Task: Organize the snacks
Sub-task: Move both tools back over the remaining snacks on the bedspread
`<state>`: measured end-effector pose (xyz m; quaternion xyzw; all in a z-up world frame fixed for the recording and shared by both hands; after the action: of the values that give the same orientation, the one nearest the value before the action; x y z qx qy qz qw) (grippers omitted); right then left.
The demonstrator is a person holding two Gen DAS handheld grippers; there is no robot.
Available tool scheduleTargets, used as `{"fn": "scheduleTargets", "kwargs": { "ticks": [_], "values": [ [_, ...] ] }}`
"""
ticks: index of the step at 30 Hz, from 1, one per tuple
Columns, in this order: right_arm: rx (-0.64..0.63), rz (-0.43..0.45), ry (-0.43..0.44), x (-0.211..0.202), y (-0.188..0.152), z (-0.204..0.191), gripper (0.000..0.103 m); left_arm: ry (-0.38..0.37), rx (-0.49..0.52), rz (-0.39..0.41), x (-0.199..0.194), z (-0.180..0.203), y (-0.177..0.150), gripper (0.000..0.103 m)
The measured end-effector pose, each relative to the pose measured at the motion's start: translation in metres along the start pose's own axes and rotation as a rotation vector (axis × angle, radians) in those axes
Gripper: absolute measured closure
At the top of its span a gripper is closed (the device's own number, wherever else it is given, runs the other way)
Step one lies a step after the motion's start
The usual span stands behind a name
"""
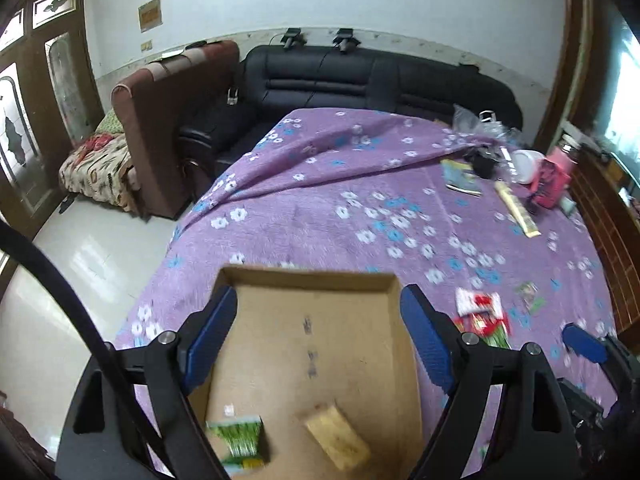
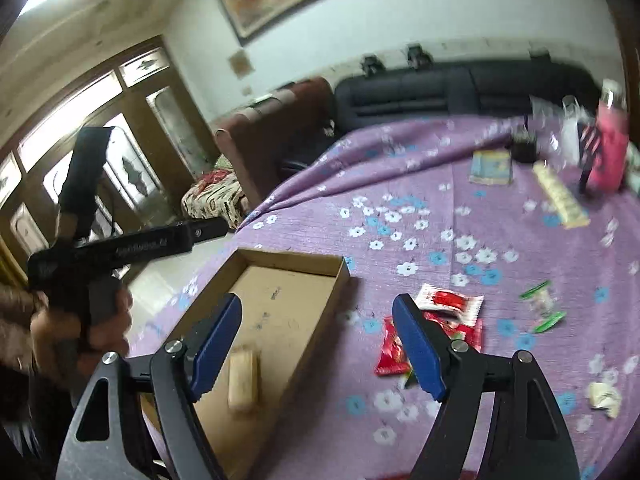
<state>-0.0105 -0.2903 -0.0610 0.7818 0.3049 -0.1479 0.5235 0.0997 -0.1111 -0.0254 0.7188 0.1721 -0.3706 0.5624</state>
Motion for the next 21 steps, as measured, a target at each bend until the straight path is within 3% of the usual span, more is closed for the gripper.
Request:
{"fn": "scheduleTargets", "kwargs": {
  "ticks": [2,7,11,17,21],
  "values": [
    [0.019,0.000,-0.011,-0.021,-0.021,0.014,0.025,-0.082,-0.021,-0.009,-0.004,0.011,-0.023,0.019],
    [0.100,-0.031,-0.115,-0.060,-0.070,0.060,0.025,-0.181,0.011,-0.044,-0.002,0.056,-0.053,0.019],
    [0.129,-0.043,-0.157,-0.074,-0.090,0.077,0.025,-0.173,0.082,-0.046,0.003,0.087,-0.047,0.019],
    [0.196,-0.027,-0.216,-0.085,-0.097,0.105,0.025,-0.131,0.098,-0.069,0.029,0.106,0.001,0.019],
    [0.193,0.012,-0.238,-0.100,-0.098,0.114,0.025,-0.179,0.115,-0.048,0.021,0.118,-0.013,0.019]
  ]
}}
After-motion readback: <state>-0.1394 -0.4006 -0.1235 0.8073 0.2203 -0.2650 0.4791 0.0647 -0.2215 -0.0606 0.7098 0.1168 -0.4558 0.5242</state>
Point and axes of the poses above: each gripper's, at about its wrist camera, not at the fingertips, and x roughly the way its jaws point, z to its right, y to its top, the point moved 2 cm from there along x, roughly the way its jaws point, and after that the axes turned 10 degrees about x, right-handed, at the moved point
